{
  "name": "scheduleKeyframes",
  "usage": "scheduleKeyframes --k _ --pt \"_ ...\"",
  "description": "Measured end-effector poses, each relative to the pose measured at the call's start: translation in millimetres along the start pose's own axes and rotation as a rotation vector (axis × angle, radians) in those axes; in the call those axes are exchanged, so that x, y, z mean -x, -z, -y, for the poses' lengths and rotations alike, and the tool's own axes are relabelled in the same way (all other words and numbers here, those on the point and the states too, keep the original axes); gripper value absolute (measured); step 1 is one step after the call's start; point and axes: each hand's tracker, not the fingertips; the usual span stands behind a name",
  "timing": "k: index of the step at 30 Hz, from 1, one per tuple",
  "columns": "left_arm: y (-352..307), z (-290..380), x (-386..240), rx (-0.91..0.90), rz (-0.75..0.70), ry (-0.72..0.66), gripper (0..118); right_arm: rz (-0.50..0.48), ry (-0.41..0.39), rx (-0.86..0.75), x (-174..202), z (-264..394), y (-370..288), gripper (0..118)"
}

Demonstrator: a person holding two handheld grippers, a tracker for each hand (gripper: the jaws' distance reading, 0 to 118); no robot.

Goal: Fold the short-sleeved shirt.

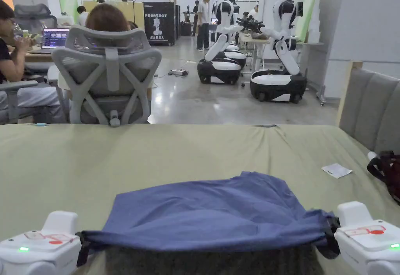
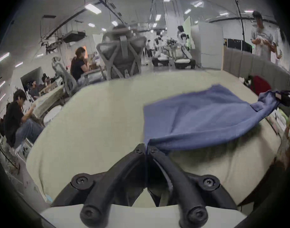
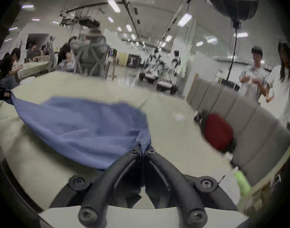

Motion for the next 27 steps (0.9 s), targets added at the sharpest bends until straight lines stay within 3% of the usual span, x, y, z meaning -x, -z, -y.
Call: scheduleKeyframes --k 4,8,9,11,12,13,17,18,19,20,21,22,24,25,27 --pt "26.0 61.8 -0.3 0.133 0.009 -0.065 0 -0.061 0.055 0.165 13.0 68.1 19.9 2" --pt "25.2 72.2 -1.1 0.102 0.007 -0.076 1 -0.065 0.094 0.171 15.1 74.5 17.1 5" --pt "18.1 66.6 -3.5 0.057 -0.003 -0.076 17 -0.063 0.106 0.165 15.6 66.2 11.7 25" --pt "4.1 51.2 -15.2 -0.024 -0.004 -0.044 73 -0.072 0.125 0.106 24.5 47.3 -6.0 93" --pt "-6.1 44.0 -27.5 -0.075 -0.002 -0.023 102 -0.086 0.132 0.045 31.5 36.6 -14.7 116" --pt "-12.3 34.5 -38.5 -0.129 0.011 0.002 111 -0.100 0.127 -0.012 40.0 25.5 -23.2 118" --pt "-20.1 12.2 -79.3 -0.241 0.053 0.031 109 -0.152 0.109 -0.081 77.6 -5.4 -38.9 116" --pt "-19.5 9.1 -85.9 -0.247 0.061 0.026 102 -0.168 0.108 -0.095 86.8 -8.9 -42.1 107" --pt "-18.0 7.0 -91.1 -0.244 0.066 0.018 89 -0.191 0.107 -0.094 93.2 -10.6 -42.5 90" --pt "-19.3 8.3 -98.3 -0.240 0.074 0.015 69 -0.186 0.110 -0.090 99.0 -11.7 -42.6 63" --pt "-18.4 7.4 -101.6 -0.231 0.082 0.011 25 -0.171 0.106 -0.089 105.4 -11.4 -41.9 16" --pt "-17.2 7.1 -104.9 -0.221 0.083 0.013 0 -0.143 0.084 -0.091 110.0 -10.3 -41.4 1" --pt "-17.2 10.4 -107.6 -0.211 0.082 0.023 0 -0.155 0.099 -0.097 111.8 -9.5 -43.1 0" --pt "-17.1 10.8 -103.8 -0.184 0.125 0.018 0 -0.210 0.124 -0.080 111.2 -8.9 -42.7 0" --pt "-15.4 11.0 -92.1 -0.153 0.136 -0.001 0 -0.197 0.106 -0.082 113.7 -8.2 -43.9 0"
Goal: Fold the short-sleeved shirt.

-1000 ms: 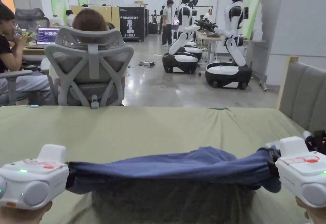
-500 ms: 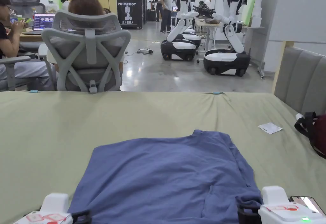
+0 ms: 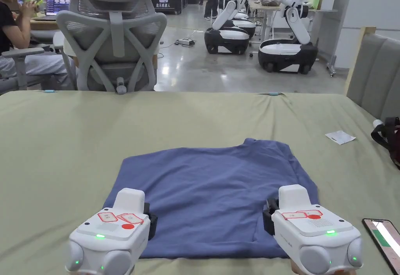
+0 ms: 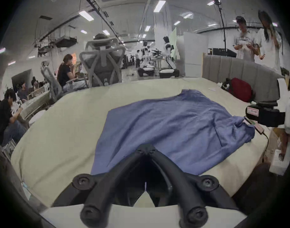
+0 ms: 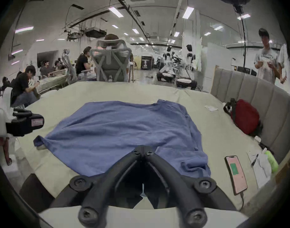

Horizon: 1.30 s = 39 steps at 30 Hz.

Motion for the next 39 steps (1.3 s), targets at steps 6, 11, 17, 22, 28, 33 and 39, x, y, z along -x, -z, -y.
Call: scheduleKeyframes --k 6,11,17,22,28,33,39 --pt "-1.3 3.6 89.9 0.195 -0.055 -0.134 0 0.004 -0.035 0.007 1.2 -1.8 -1.8 0" --pt "0.1 16.8 139.0 0.274 -0.030 -0.252 0 0.005 -0.039 0.026 1.4 2.0 3.7 0" --pt "14.4 43.4 123.8 0.309 0.026 -0.305 97 0.012 -0.029 0.052 -1.2 7.0 7.2 0" --pt "42.0 58.4 110.9 0.384 0.067 -0.314 59 0.029 -0.027 0.061 -10.1 7.0 4.6 0" --pt "44.2 60.5 102.4 0.355 0.006 -0.240 4 0.079 -0.022 0.045 -36.8 2.0 -8.9 0" --pt "28.8 55.3 84.6 0.288 -0.044 -0.127 4 0.139 -0.007 0.062 -77.0 7.9 -12.7 0" --pt "27.0 56.7 78.9 0.278 -0.050 -0.101 4 0.114 0.074 0.148 -120.8 51.1 1.8 102"
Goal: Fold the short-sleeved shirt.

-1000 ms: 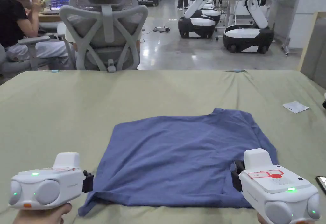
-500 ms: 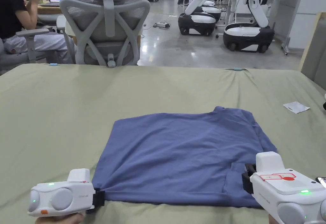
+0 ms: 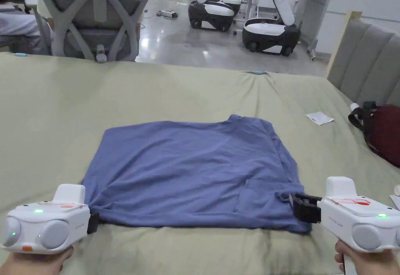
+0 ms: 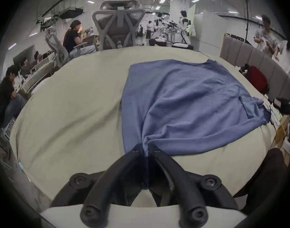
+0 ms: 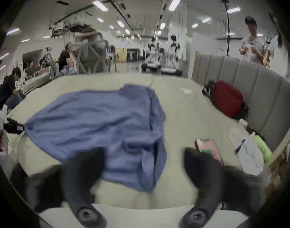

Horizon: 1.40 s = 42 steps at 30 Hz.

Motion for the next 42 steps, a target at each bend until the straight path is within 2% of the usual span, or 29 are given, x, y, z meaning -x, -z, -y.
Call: scheduleKeyframes --k 1,2,6,7,8,9,10,11,14,17,27,30,34,37,42 --pt "-1.5 0.9 -2.2 0.000 -0.002 0.003 4 -0.013 0.001 0.028 -2.0 6.9 4.5 114" --pt "-3.7 1.7 -5.1 0.001 -0.003 0.008 4 -0.016 0.001 0.006 -3.4 12.7 7.1 115" --pt "-6.0 2.5 -7.9 0.008 -0.001 0.009 4 -0.018 -0.002 0.073 -4.9 30.1 33.2 105" --pt "-6.8 2.8 -8.2 0.009 -0.003 0.011 4 -0.064 0.023 0.087 -6.3 33.9 39.0 96" --pt "-7.4 3.0 -8.1 0.010 -0.003 0.011 4 -0.088 0.044 0.094 -8.0 36.0 44.6 80" --pt "-8.2 3.2 -7.7 0.012 0.001 0.010 4 -0.106 0.061 0.101 -9.4 38.1 49.2 41" --pt "-8.9 2.2 -8.7 0.013 0.002 0.009 4 -0.106 0.065 0.097 -10.3 39.5 51.7 15" --pt "-10.2 2.2 -8.7 0.014 0.002 0.010 4 -0.072 0.059 0.084 -9.5 40.3 51.1 9" --pt "-16.9 0.8 -7.5 0.010 0.000 0.013 4 -0.062 0.083 0.021 -9.8 35.8 36.9 7" --pt "-26.0 -5.3 -5.2 0.006 0.004 0.009 4 -0.044 0.107 0.029 -12.1 27.1 23.5 7" --pt "-29.6 -82.8 -7.7 -0.015 0.023 0.051 3 0.021 0.086 0.015 -7.1 -50.3 8.1 7" --pt "-4.4 -117.5 -6.5 0.023 0.021 0.058 3 0.043 0.075 0.008 -5.5 -79.5 27.4 7" --pt "46.6 -153.2 -4.5 0.064 0.008 -0.003 3 0.051 0.068 0.016 -4.0 -101.7 75.3 7" --pt "85.9 -164.0 -5.3 0.101 -0.010 -0.074 3 0.059 0.075 0.037 -4.0 -101.3 117.0 7" --pt "121.2 -162.4 -14.9 0.132 -0.037 -0.106 4 0.069 0.094 0.092 -4.7 -85.1 161.4 7"
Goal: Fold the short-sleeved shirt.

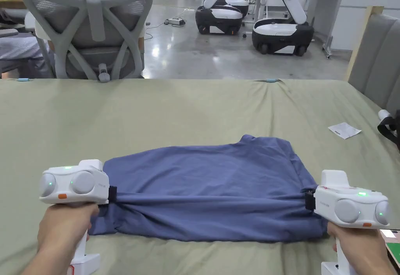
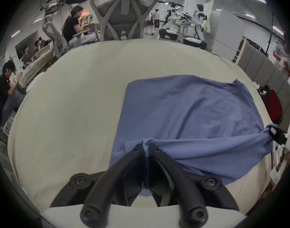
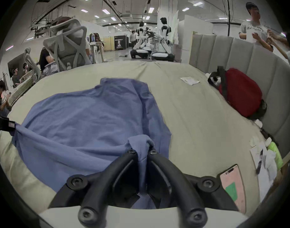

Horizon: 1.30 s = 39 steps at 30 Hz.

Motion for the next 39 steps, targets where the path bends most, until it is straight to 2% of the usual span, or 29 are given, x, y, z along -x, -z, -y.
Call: scheduleKeyframes --k 2,3,4,6,7,11,12,13,14,15,16,18,20,22,28,32,33,36,37,38,39 --pt "0.4 3.0 -1.3 0.001 -0.001 0.000 4 -0.014 0.004 0.006 -2.5 5.4 4.0 7" --pt "-4.0 5.7 -0.6 -0.014 0.001 -0.002 12 -0.045 0.008 -0.017 -4.0 7.7 1.3 12" --pt "-9.6 8.5 2.2 -0.052 0.006 -0.013 28 -0.047 -0.001 -0.012 -3.4 7.5 -3.1 28" --pt "-28.3 15.4 1.7 -0.133 -0.002 -0.041 76 -0.039 -0.023 -0.014 3.9 6.1 -21.1 84" --pt "-40.0 21.2 -2.5 -0.189 0.011 -0.036 82 -0.057 -0.041 -0.052 8.7 7.0 -33.9 91" --pt "-90.5 58.7 -27.4 -0.492 0.084 0.051 81 -0.107 -0.050 -0.236 40.5 16.9 -92.9 90" --pt "-99.9 69.9 -32.1 -0.547 0.096 0.079 77 -0.123 -0.057 -0.278 48.2 22.8 -107.5 83" --pt "-108.7 80.9 -38.7 -0.577 0.094 0.110 68 -0.148 -0.062 -0.319 57.0 29.5 -122.1 69" --pt "-115.8 90.0 -43.7 -0.605 0.085 0.137 47 -0.163 -0.070 -0.343 64.4 34.5 -133.0 44" --pt "-122.8 100.0 -49.3 -0.641 0.053 0.159 7 -0.141 -0.084 -0.370 72.3 40.7 -144.1 4" --pt "-122.5 106.2 -48.9 -0.657 0.025 0.176 0 -0.112 -0.104 -0.398 79.0 46.5 -152.9 0" --pt "-129.2 119.6 -52.2 -0.696 -0.006 0.188 0 -0.099 -0.109 -0.448 86.4 56.7 -163.1 0" --pt "-129.6 122.5 -48.3 -0.616 0.061 0.205 0 -0.132 -0.108 -0.423 88.4 60.9 -168.0 0" --pt "-126.8 125.4 -39.8 -0.586 0.045 0.195 0 -0.139 -0.108 -0.411 90.2 62.3 -167.5 0" --pt "-80.3 127.8 26.0 -0.241 0.014 -0.035 0 -0.135 -0.115 -0.365 84.7 64.9 -162.3 0" --pt "-52.2 128.2 47.0 -0.170 -0.004 -0.053 0 -0.140 -0.111 -0.344 81.4 61.9 -153.0 0" --pt "-47.9 125.4 48.5 -0.165 0.021 -0.054 15 -0.140 -0.112 -0.339 80.6 61.2 -150.7 0" --pt "-38.6 109.1 39.4 -0.185 -0.007 -0.021 107 -0.134 -0.115 -0.324 76.1 58.8 -144.8 0" --pt "-32.6 102.7 37.9 -0.188 -0.012 -0.013 109 -0.130 -0.112 -0.318 73.3 58.4 -142.3 0" --pt "-27.3 95.9 37.2 -0.195 -0.016 -0.005 102 -0.127 -0.106 -0.312 69.8 58.0 -140.7 0" --pt "-20.0 87.3 36.3 -0.199 -0.018 -0.004 91 -0.123 -0.101 -0.307 65.9 58.2 -138.5 0"
